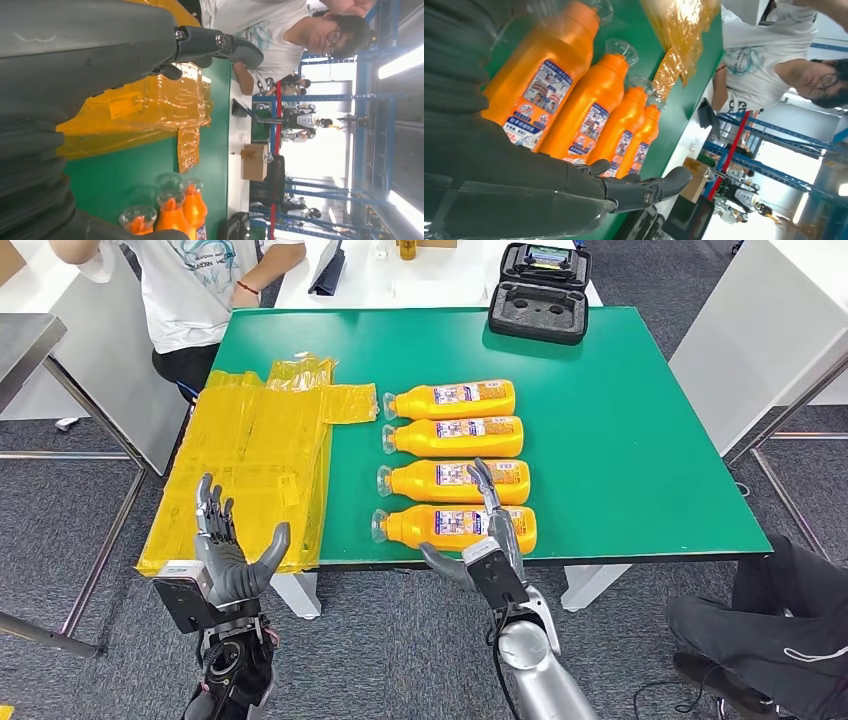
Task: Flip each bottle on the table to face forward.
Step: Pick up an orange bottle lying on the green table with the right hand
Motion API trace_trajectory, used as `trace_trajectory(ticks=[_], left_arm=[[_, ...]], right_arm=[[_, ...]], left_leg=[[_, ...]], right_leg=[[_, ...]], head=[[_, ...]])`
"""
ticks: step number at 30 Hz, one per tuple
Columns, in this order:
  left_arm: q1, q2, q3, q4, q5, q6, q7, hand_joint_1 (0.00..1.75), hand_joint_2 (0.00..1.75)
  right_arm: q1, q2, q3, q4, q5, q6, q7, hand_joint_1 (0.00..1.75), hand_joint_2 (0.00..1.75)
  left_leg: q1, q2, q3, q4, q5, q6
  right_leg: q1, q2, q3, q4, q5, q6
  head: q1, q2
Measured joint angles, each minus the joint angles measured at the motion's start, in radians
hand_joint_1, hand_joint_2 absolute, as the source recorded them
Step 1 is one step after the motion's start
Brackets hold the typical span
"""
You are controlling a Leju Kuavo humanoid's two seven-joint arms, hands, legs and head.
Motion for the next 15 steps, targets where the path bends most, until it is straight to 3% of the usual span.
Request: trace_trajectory(ticks=[8, 15], left_arm=[[0.000, 0.002, 0.012, 0.000, -0.002, 0.000, 0.000, 0.00, 1.75], [-0.002, 0.008, 0.016, 0.000, -0.009, -0.004, 0.001, 0.00, 1.75]], right_arm=[[-0.008, -0.017, -0.008, -0.002, 0.024, 0.015, 0.028, 0.00, 1.75], [-0.064, -0.067, 0.000, 0.000, 0.061, 0.138, 0.128, 0.00, 1.75]], left_leg=[[0.000, 0.000, 0.000, 0.000, 0.000, 0.000], [0.000, 0.000, 0.000, 0.000, 0.000, 0.000]], right_leg=[[0.000, 0.000, 0.000, 0.000, 0.000, 0.000], [0.000, 0.000, 0.001, 0.000, 0.000, 0.000]], head=[[0.000, 0.000], [0.000, 0.000]])
